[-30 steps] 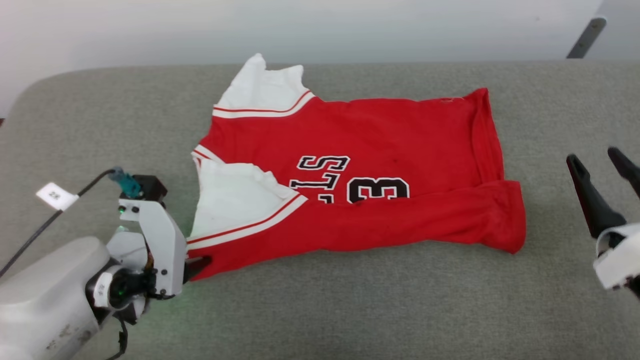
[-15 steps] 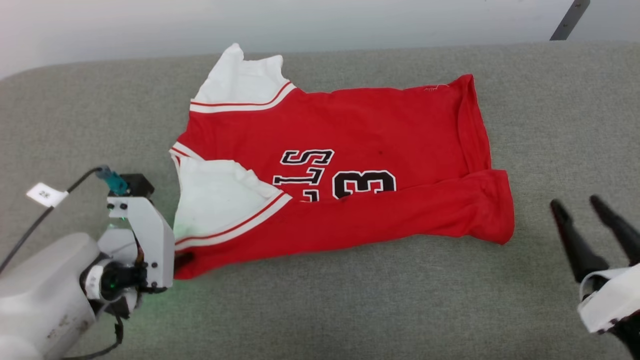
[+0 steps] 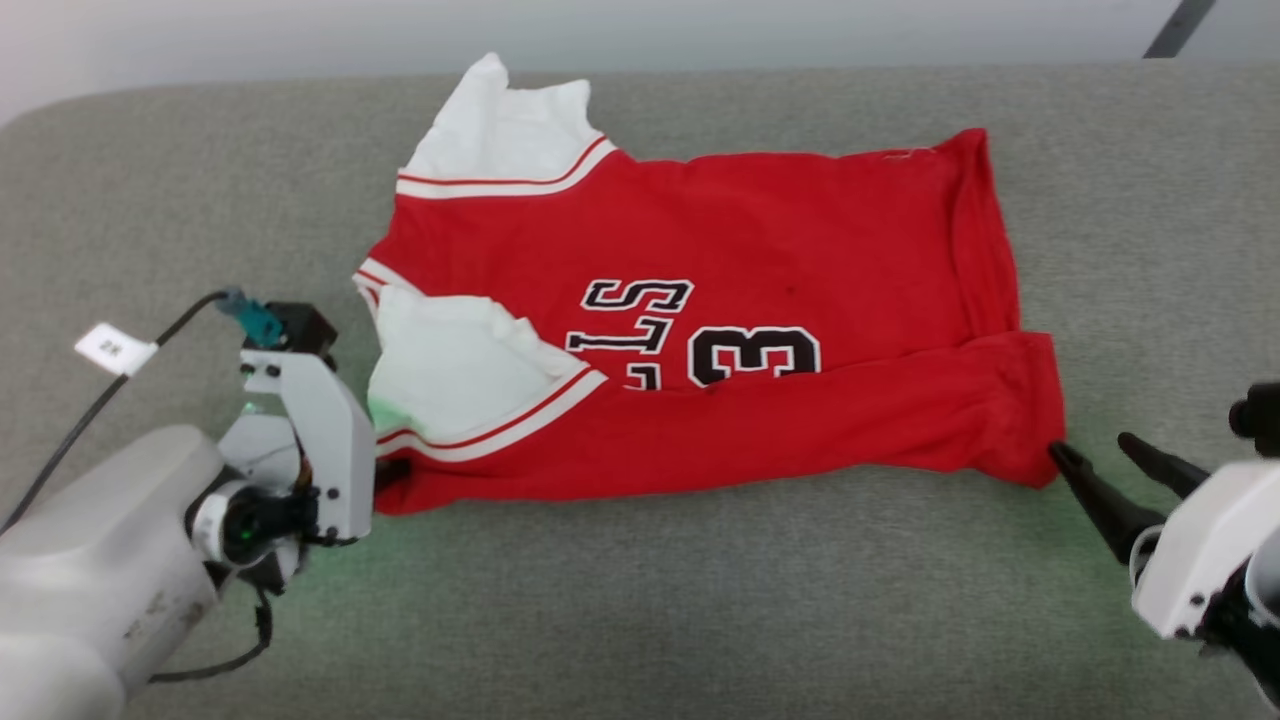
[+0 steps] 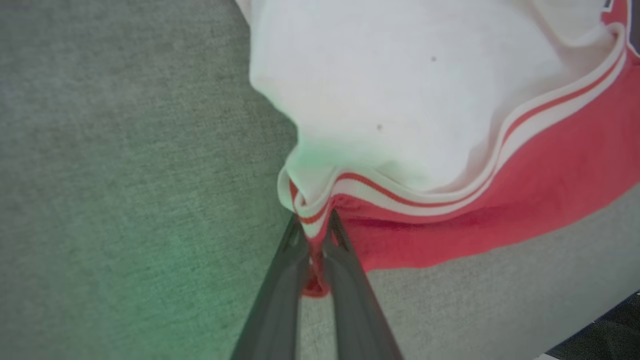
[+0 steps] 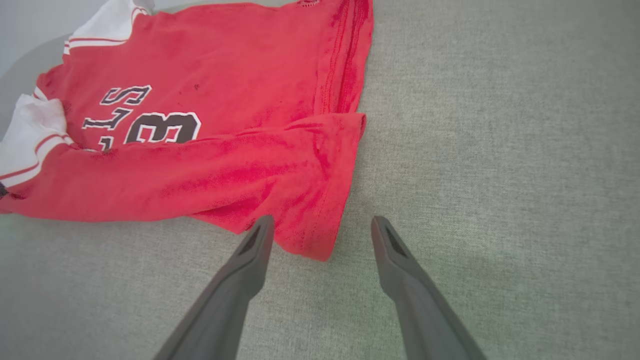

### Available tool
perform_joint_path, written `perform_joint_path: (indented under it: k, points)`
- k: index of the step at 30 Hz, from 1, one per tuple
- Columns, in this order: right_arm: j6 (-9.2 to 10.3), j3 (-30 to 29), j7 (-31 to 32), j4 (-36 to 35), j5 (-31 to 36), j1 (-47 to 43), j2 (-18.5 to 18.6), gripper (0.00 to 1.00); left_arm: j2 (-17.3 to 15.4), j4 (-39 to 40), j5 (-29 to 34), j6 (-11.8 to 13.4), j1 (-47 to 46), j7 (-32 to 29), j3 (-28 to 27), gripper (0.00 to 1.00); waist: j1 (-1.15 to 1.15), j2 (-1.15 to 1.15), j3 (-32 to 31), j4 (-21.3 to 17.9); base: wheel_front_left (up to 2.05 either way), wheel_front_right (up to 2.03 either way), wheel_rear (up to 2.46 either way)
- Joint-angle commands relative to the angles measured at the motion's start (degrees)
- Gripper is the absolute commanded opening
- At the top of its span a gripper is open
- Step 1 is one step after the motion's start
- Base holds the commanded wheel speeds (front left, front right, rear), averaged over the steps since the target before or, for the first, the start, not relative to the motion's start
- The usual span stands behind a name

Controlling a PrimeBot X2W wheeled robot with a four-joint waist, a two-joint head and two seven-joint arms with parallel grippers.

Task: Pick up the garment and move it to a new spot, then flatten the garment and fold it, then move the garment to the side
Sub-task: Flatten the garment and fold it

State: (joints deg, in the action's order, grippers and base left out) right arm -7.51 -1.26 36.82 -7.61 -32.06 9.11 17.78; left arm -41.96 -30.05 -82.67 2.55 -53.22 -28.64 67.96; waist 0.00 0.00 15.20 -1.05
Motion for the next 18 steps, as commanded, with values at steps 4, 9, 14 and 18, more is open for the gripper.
perform_joint_path:
  k: [4, 9, 14, 18]
  points:
    - [0.04, 1.0, 2.3, 4.9, -1.0, 4.0, 1.1, 1.0, 2.3, -0.9, 0.7, -0.5, -0.7, 0.4, 0.3, 0.0, 0.0, 0.0, 1.3, 1.9, 0.0, 0.0, 0.0]
    - [0.04, 2.9, 4.0, 11.2, -1.4, 7.7, 0.7, 1.0, 3.9, -1.9, 1.2, -1.3, -1.8, 0.5, 0.4, 0.0, 0.0, 0.0, 1.9, 3.2, 0.0, 0.0, 0.0]
    - [0.04, 5.7, 5.8, 18.1, -0.2, 10.4, 0.4, 1.0, 5.2, -3.1, 1.4, -1.9, -2.4, 0.4, 0.5, 0.0, 0.0, 0.0, 2.4, 4.0, 0.0, 0.0, 0.0]
    - [0.05, 8.9, 6.5, 22.4, 0.6, 12.4, 0.9, 0.46, 5.9, -4.0, 1.3, -2.4, -2.7, 0.2, 0.4, 0.0, 0.0, 0.0, 2.7, 4.3, 0.0, 0.0, 0.0]
